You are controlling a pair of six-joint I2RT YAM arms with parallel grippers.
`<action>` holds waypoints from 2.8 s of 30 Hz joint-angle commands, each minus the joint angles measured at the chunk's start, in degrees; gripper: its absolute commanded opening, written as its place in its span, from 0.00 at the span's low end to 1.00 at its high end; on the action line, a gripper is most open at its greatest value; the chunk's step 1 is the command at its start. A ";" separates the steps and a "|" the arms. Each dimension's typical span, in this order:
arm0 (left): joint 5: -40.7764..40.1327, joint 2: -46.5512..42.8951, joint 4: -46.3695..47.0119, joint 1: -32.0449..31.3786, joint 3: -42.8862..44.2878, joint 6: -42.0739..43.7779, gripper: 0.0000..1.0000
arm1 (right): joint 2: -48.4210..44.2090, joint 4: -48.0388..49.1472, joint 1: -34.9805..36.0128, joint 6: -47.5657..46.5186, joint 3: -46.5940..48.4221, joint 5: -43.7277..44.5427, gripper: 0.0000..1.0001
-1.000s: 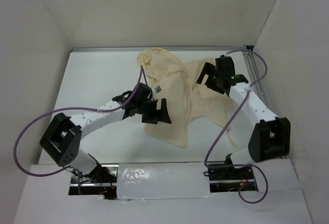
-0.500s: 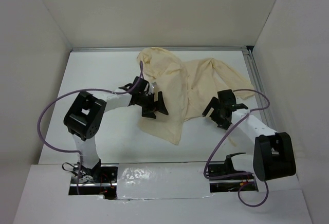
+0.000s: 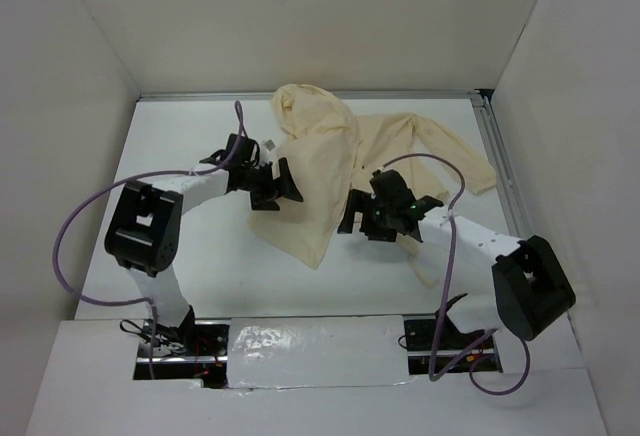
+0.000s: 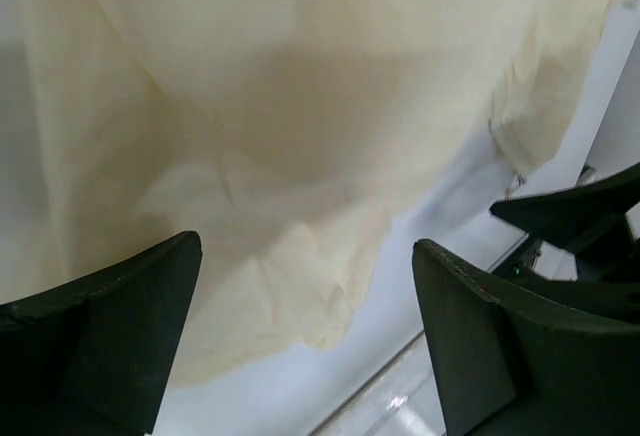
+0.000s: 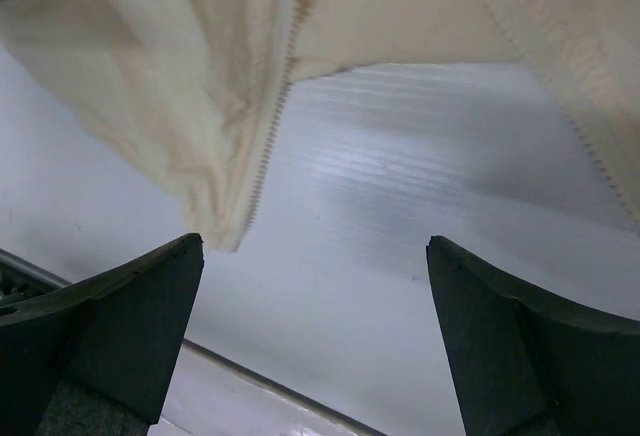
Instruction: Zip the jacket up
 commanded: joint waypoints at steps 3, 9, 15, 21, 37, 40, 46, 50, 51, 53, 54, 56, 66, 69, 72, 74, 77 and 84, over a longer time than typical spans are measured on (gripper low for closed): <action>-3.18 -15.21 -4.32 -4.05 -6.44 0.13 0.99 | -9.12 -7.41 -0.34 0.30 3.81 12.18 1.00; -6.79 -28.49 -6.61 -6.86 -14.97 -3.12 0.99 | -8.71 -20.69 -7.28 7.14 2.94 28.53 1.00; -8.11 -33.69 -8.29 -8.88 -19.02 -3.74 0.99 | -2.12 -17.28 -11.25 5.58 0.74 30.95 0.99; -9.16 -35.09 -9.17 -9.24 -20.25 -4.44 0.99 | 0.01 -11.74 -6.96 -0.48 1.62 23.93 0.96; -7.67 -38.35 -9.26 -9.50 -22.71 -4.71 0.99 | 4.65 -2.66 9.39 -0.67 1.61 6.49 0.95; -7.93 -38.87 -9.87 -9.76 -22.45 -4.19 0.99 | 2.84 -5.05 12.03 0.65 3.02 11.08 0.95; -7.15 -38.09 -9.17 -10.38 -22.28 -2.43 0.99 | -8.32 -13.22 13.18 0.92 0.75 19.33 0.96; -7.40 -37.12 -8.91 -10.82 -22.01 -1.98 0.99 | -13.87 -15.60 10.29 -1.28 -1.98 20.75 0.96; -7.49 -37.03 -8.82 -10.91 -21.84 -1.72 0.99 | -15.19 -15.52 8.71 -2.67 -2.77 20.93 0.95; -7.67 -36.85 -8.82 -11.17 -21.57 -1.63 0.99 | -15.90 -15.52 6.60 -2.95 -3.04 20.67 0.89; -7.76 -36.76 -8.82 -11.26 -21.66 -1.46 0.99 | -16.08 -15.25 5.37 -3.56 -3.04 19.80 0.88; -7.93 -36.50 -8.99 -11.43 -21.49 -1.46 0.99 | -15.47 -19.78 2.56 -0.51 -1.47 21.27 0.87; -8.63 -32.90 -8.99 -12.49 -19.91 -0.67 0.97 | -4.83 -23.09 3.33 1.90 1.71 26.04 0.89; -9.69 -32.29 -9.52 -12.75 -19.47 -0.93 0.97 | -2.46 -19.30 6.58 -0.75 2.67 24.71 0.91; -9.78 -32.11 -9.52 -13.19 -19.11 -1.02 0.98 | 2.63 -18.69 8.25 -1.10 5.48 24.97 0.91; -9.08 -32.28 -9.00 -13.54 -19.02 -0.76 0.97 | 6.93 -15.62 9.22 -1.89 7.15 23.41 0.83; -9.69 -32.54 -9.52 -13.90 -18.59 -0.67 0.97 | 10.01 -13.24 9.40 -1.45 8.82 23.13 0.73; -10.04 -33.51 -9.70 -14.33 -18.67 -0.93 0.97 | 13.28 -9.02 9.49 -0.14 11.81 23.48 0.00</action>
